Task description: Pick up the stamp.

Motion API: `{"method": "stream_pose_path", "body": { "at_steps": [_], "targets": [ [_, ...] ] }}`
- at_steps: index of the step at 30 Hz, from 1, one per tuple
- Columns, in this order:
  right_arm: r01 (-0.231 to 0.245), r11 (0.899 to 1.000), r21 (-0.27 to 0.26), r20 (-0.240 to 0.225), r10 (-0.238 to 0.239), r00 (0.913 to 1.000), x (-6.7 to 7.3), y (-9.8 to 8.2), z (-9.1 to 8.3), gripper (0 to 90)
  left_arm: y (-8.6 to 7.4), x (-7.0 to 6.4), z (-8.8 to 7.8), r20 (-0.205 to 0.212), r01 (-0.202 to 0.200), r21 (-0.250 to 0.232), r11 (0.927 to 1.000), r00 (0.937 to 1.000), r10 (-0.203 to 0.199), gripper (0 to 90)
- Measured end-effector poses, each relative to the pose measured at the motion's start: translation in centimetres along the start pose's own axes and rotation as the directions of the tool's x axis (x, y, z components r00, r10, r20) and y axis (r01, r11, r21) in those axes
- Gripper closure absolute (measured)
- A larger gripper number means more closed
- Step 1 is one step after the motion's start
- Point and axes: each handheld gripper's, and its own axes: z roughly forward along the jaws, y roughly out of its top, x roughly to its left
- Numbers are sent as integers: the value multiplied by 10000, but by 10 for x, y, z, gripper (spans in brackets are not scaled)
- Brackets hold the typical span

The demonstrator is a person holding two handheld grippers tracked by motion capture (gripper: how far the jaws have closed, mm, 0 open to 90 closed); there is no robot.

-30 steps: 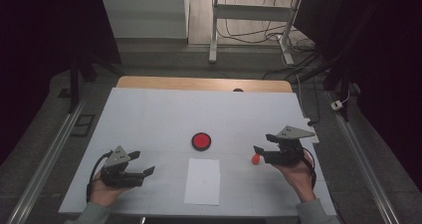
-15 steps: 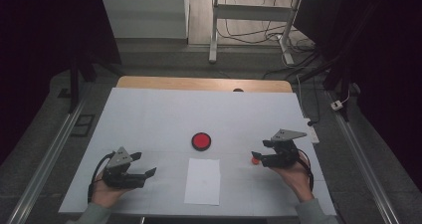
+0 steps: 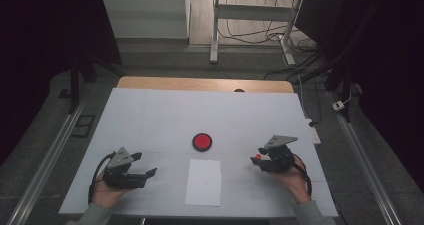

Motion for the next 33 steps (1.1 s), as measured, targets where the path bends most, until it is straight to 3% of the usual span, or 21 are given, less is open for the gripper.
{"method": "stream_pose_path", "body": {
  "at_steps": [14,23,33],
  "targets": [
    [212,9996,199,47,-213,9998,0,-3,1,720,0,0,-1,-17,-54,-19,10000,10000,54,203],
    [453,9987,224,126,-456,9989,2,-3,1,728,-1,0,-1,-3,-103,-20,9999,9999,103,204],
    [368,9993,-117,98,-366,9993,3,-2,-2,730,-1,1,0,-58,-67,27,10000,10000,67,205]
  ]
}}
